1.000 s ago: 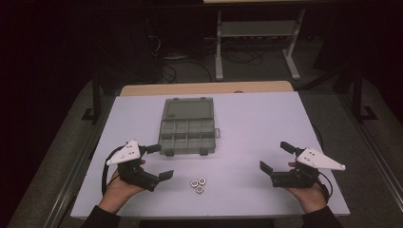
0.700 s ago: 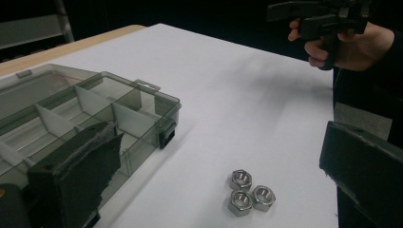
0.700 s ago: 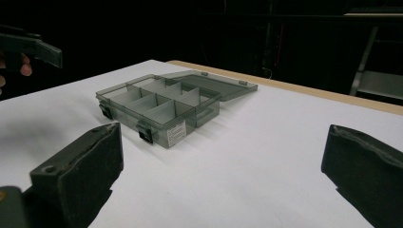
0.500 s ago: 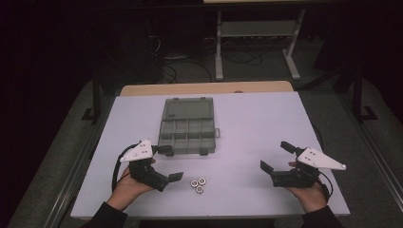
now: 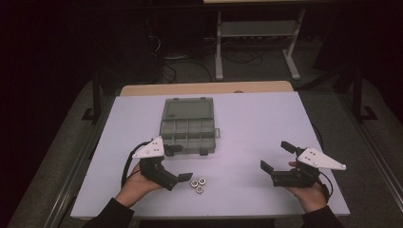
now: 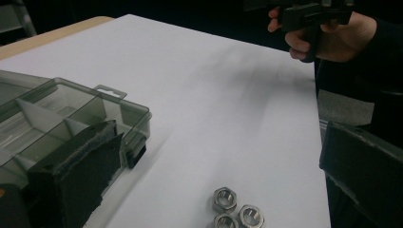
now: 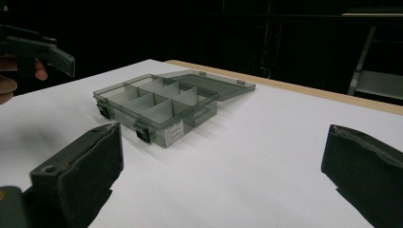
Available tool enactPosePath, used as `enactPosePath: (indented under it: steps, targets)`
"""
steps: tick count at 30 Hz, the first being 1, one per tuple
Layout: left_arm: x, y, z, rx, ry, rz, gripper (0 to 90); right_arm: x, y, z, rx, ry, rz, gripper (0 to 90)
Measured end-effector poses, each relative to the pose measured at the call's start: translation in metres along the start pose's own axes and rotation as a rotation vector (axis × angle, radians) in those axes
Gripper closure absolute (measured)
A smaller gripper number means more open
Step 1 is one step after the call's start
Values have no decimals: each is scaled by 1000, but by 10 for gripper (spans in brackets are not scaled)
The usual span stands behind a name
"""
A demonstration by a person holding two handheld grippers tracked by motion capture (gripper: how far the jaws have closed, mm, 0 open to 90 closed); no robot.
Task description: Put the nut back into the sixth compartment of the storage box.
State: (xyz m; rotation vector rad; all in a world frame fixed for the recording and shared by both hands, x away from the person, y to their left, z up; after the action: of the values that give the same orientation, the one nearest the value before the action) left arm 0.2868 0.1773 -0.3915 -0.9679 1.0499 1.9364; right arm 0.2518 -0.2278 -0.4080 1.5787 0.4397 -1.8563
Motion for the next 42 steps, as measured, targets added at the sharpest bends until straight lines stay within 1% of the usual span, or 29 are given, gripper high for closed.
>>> enactPosePath:
  steps: [1, 7, 10, 13, 15, 17, 19, 20, 21, 22, 23, 24, 26, 27, 28, 30, 31, 32, 33, 36, 37, 38, 40, 41, 42]
  targets:
    - [-1, 1, -1, 2, -3, 2, 0, 0, 0, 0, 0, 0, 0, 0]
    - [-6, 4, -11, 12, -31, -23, 0, 0, 0, -2, -3, -1, 8, 0]
    - [-7, 4, -16, 16, -42, -23, 0, 0, 0, -2, -3, -2, 7, 0]
    - [-7, 3, -20, 21, -68, -22, 8, 0, 0, -2, -3, -2, 7, 0]
    - [-9, 2, -23, 27, -94, -29, 43, 0, -1, -2, -1, -6, 4, 0]
    - [-11, 3, -26, 33, -113, -26, 50, 0, 0, -2, 0, -4, 8, 0]
    - [-14, 2, -28, 27, -131, -36, 65, 0, 0, -2, 4, -2, 9, 0]
    - [-14, 2, -30, 25, -139, -30, 78, 0, 0, -1, 3, -2, 9, 0]
    - [-15, 2, -30, 22, -147, -35, 78, 0, 0, -1, 3, -2, 9, 0]
    - [-15, 2, -31, 18, -151, -41, 110, 0, 0, -1, 2, -2, 8, 0]
    - [-14, 2, -31, 15, -162, -34, 110, 0, 0, -1, 2, -2, 8, 0]
    - [-13, 1, -32, 8, -176, -42, 125, 0, 0, -1, 1, -3, 9, 0]
    - [-12, -1, -32, -7, -195, -42, 143, 0, 0, -1, 0, -2, 11, 0]
    - [-11, -1, -32, -9, -197, -39, 151, 0, 0, -1, 0, -4, 12, 0]
    - [-10, -2, -32, -14, -209, -34, 159, 0, 0, -1, 0, -4, 12, 0]
    - [-8, -3, -32, -23, -227, -42, 211, 0, 0, -1, -3, -3, 10, 0]
    - [-7, -4, -32, -28, -237, -37, 211, 0, 0, -1, -3, -3, 10, 0]
    - [-5, -5, -32, -32, -248, -43, 244, 0, 0, -2, -3, -4, 10, 0]
    - [-4, -5, -32, -32, -258, -41, 244, 0, 0, -2, -3, -4, 10, 0]
    - [0, -6, -33, -39, -288, -40, 287, 0, 0, -2, -2, -7, 8, 0]
    - [1, -6, -33, -40, -299, -42, 323, 1, 0, -2, -1, -9, 7, 0]
    - [2, -6, -33, -41, -305, -44, 323, 1, 0, -2, -1, -9, 7, 0]
    - [5, -6, -34, -44, -323, -45, 358, 0, 0, -1, -2, -8, 6, 0]
    - [6, -7, -34, -48, -332, -57, 374, 0, 0, -1, -2, -6, 11, 0]
    - [8, -5, -35, -46, -330, -47, 386, 0, 0, -1, -1, -6, 12, 0]
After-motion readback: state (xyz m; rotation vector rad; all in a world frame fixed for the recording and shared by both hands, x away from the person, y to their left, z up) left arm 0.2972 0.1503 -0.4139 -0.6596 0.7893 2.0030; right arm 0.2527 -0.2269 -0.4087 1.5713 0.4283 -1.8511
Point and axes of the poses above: each handheld gripper's, and its own axes: z roughly backward along the jaws, x roughly out of its underside, y roughly to its right, the point moved 1 cm from there along -z, roughly forward along the jaws, and after that the axes turned 14 degrees about z, right-handed, at the moved point
